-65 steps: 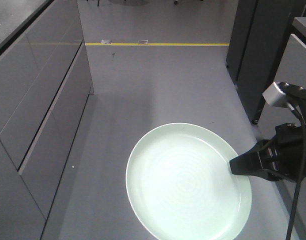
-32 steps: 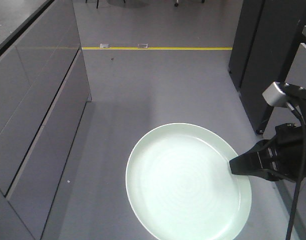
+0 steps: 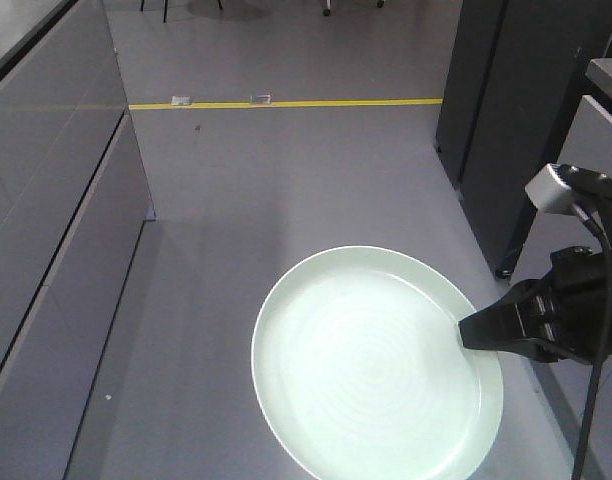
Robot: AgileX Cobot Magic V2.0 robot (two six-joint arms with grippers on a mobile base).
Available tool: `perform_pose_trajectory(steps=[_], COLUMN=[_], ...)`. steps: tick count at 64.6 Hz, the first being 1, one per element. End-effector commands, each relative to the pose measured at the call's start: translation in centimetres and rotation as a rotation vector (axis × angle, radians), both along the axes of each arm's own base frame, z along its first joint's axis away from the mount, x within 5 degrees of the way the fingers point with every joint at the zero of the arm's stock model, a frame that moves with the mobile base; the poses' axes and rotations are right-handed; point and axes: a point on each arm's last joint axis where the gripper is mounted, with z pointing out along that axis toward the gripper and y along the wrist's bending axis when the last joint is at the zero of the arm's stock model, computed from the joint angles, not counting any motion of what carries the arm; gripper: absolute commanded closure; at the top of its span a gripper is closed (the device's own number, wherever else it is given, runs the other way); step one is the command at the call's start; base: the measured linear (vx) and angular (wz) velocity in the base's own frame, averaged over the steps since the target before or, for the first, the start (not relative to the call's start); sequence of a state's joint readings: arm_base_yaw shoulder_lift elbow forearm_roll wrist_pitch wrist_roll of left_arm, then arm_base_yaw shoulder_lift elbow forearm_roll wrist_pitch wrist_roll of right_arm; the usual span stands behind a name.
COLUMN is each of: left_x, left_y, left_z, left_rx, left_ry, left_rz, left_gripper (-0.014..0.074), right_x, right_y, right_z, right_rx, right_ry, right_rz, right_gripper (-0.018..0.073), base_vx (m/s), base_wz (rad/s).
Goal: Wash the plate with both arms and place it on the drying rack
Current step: 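Turn the base toward the counter with the sink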
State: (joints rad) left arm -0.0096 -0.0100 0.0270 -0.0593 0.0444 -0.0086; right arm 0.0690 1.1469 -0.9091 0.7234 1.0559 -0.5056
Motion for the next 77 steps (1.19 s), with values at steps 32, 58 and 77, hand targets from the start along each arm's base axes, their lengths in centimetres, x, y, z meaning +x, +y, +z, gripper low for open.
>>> perform_pose_trajectory(steps=[32, 58, 77], left_x=[-0.33, -0.33, -0.33], left_y=[0.00, 0.00, 0.00], left_z=[1.66, 1.66, 1.66], left_rx=[-0.012, -0.012, -0.012], left_ry=[-0.117, -0.117, -0.117], left_rz=[-0.004, -0.004, -0.004], left_gripper=[0.0603, 0.0603, 0.0603], right_x=[-0.04, -0.04, -0.04], right_y=[0.20, 0.20, 0.20], right_z=[1.40, 1.40, 1.40], right_rx=[0.049, 0.049, 0.049], right_ry=[-0.060, -0.060, -0.060], right_rz=[-0.016, -0.016, -0.016], right_gripper=[0.0561, 0.0561, 0.0561], base_vx=[0.15, 0.14, 0.14], base_wz=[-0.13, -0.12, -0.15])
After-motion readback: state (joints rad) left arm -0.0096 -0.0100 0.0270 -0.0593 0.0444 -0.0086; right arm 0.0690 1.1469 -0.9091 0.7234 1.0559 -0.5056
